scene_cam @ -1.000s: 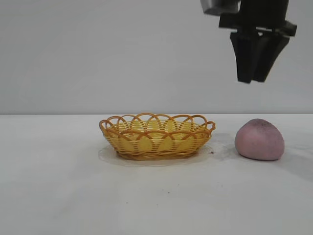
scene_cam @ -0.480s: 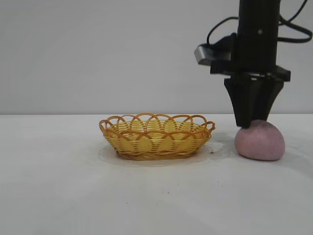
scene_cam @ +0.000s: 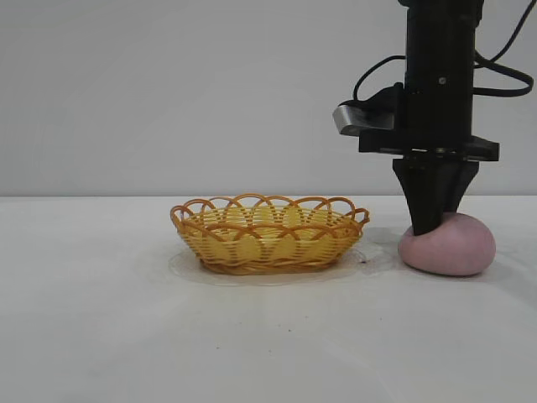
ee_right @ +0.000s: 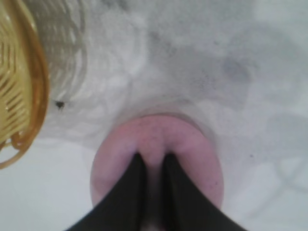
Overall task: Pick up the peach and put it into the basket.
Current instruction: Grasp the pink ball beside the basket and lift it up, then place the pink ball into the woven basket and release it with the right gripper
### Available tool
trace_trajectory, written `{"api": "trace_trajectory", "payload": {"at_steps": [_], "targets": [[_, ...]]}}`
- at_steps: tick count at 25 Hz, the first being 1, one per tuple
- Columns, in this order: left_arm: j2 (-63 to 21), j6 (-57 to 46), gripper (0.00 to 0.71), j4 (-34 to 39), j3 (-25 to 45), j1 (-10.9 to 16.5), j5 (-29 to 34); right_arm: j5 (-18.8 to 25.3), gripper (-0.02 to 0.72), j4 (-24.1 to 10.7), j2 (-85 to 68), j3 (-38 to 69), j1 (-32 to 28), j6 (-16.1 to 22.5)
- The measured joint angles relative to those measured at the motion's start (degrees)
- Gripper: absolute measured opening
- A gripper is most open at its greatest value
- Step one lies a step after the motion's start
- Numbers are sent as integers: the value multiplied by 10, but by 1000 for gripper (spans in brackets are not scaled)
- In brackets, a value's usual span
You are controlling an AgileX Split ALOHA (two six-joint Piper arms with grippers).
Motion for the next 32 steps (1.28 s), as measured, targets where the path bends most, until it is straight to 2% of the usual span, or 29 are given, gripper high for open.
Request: {"api": "trace_trajectory", "payload": {"at_steps": [8,17,28,32], "targets": [[0,0,463,0,0,0,0,8,0,-19,-21,-36,0,-1],[0,0,463,0,0,0,0,10,0,-21,-71,-99,6,-1],[0,0,463,0,0,0,0,14,0,-20,-72,-100,115,-5],[0,0,463,0,0,0,0,14,0,-19,-64,-112,137,-6]]}}
